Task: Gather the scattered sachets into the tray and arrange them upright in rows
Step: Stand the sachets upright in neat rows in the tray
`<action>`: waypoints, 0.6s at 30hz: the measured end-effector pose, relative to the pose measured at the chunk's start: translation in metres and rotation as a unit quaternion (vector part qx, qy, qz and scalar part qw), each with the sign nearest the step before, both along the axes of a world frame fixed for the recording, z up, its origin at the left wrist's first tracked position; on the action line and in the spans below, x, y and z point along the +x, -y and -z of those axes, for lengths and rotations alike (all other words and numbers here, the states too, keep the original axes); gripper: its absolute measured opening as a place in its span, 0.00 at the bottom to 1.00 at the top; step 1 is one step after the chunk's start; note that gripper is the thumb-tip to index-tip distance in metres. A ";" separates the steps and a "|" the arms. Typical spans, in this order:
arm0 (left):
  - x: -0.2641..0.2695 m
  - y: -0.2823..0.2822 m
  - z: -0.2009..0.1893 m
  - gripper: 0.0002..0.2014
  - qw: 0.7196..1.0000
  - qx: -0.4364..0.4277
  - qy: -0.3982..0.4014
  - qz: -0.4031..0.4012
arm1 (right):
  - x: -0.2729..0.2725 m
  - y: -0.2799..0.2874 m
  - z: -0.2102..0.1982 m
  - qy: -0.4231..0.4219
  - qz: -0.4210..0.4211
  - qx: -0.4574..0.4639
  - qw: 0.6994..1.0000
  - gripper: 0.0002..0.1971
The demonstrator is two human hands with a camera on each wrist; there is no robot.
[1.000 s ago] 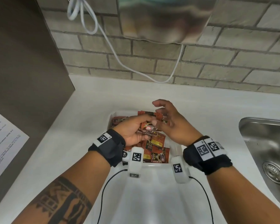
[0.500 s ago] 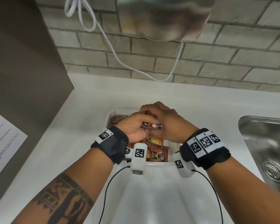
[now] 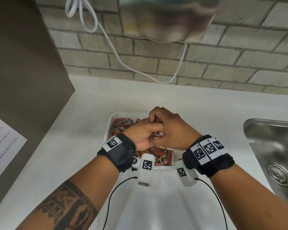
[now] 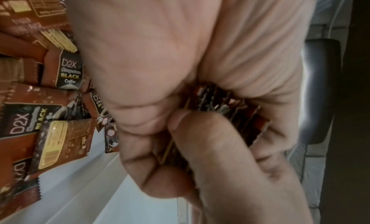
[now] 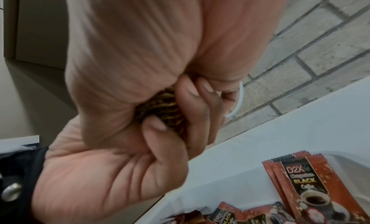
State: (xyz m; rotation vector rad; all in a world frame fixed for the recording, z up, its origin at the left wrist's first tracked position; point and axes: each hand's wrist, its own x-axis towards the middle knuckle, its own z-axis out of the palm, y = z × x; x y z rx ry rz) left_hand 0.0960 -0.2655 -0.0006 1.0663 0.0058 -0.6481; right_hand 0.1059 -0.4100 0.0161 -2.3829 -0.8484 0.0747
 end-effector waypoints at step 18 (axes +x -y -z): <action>0.016 -0.019 -0.002 0.18 0.992 0.078 0.097 -0.021 | 0.010 0.015 -0.020 -0.050 0.029 0.043 0.997 0.39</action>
